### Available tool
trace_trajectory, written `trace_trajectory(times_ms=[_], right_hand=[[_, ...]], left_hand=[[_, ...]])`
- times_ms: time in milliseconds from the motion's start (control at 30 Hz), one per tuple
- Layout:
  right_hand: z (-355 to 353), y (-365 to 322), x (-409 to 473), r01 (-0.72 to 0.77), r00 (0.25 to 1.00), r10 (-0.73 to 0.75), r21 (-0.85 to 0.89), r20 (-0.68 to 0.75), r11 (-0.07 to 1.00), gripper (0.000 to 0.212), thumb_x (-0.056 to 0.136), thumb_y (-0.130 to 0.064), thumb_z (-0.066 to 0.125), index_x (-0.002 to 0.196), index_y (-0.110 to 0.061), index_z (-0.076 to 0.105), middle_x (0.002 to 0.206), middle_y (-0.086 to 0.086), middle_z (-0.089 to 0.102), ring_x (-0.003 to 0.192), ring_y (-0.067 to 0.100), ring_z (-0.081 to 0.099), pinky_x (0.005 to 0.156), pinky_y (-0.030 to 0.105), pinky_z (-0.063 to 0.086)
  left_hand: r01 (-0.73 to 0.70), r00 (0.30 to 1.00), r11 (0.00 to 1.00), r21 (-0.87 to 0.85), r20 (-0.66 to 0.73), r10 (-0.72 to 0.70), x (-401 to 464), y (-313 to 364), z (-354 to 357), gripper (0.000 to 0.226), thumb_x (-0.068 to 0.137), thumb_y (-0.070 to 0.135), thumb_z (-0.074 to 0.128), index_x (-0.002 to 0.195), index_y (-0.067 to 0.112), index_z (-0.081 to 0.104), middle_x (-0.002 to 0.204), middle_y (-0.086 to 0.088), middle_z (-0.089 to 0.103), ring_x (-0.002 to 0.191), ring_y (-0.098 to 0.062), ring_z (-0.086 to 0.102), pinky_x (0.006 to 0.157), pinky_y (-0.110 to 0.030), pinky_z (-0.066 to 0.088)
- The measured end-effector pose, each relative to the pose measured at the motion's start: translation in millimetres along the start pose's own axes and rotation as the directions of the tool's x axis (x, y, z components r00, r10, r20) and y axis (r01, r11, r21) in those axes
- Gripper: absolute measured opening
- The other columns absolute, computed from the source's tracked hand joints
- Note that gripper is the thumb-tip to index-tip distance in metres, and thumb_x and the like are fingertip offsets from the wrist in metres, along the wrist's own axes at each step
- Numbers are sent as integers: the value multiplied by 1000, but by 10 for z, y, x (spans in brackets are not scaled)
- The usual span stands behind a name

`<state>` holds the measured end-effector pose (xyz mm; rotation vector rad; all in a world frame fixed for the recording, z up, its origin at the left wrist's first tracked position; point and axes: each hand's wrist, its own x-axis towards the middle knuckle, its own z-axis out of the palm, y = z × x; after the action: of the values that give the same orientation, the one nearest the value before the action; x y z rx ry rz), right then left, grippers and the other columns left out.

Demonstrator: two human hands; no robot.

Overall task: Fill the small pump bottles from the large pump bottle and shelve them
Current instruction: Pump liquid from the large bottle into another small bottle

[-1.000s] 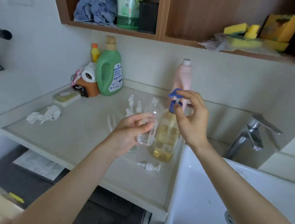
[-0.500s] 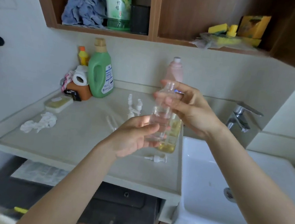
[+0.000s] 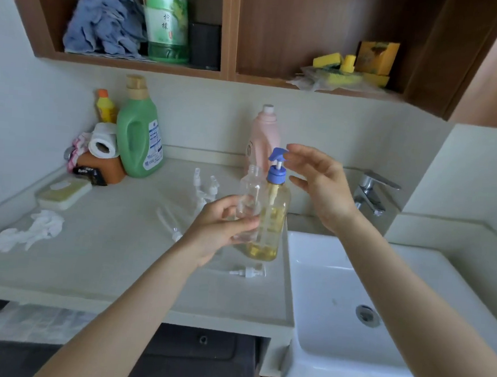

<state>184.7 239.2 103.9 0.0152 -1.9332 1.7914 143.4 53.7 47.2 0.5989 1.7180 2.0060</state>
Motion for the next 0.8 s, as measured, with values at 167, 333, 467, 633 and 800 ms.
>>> trace_trajectory(times_ms=[167,333,467,633,800], right_hand=[[-190,239,382,82,976,-143,-328,-165,941,23,90,-4,59,94,-25,68,98,-15,68,88,1,64,85,24,49],[-125,348,639,235,966,-256,-552,40,800,20,90,-13,64,108,-18,72,111,-13,59,107,6,57,88,26,50],[-77,460,689,350,931,-347,-552,116,756,16,90,-7,62,92,-12,77,96,-21,63,99,9,64,92,35,51],[-76,551,701,305,950,-306,-406,64,861,18,91,-2,60,92,-8,76,92,-25,65,97,3,64,92,32,53],[-67,624,707,321,946,-320,-316,55,893,19,92,-2,60,93,-13,75,95,-18,67,97,-3,63,90,28,53]], left_hand=[[52,990,974,222,-143,-20,255,-55,27,38,76,16,79,111,16,64,98,1,65,73,-8,68,54,-20,49],[32,986,968,251,-167,11,404,-62,33,35,68,30,84,98,20,69,91,-5,70,83,-21,70,63,-28,53],[10,987,964,267,-158,33,473,-56,81,30,72,26,83,98,26,68,95,-2,69,85,-21,71,63,-28,56],[18,987,968,252,-159,23,506,-88,115,35,74,27,81,106,21,69,94,-1,71,81,-14,71,61,-26,54],[29,991,991,134,-137,-11,485,-151,78,21,78,18,76,98,21,69,80,3,70,74,-13,70,68,-32,56]])
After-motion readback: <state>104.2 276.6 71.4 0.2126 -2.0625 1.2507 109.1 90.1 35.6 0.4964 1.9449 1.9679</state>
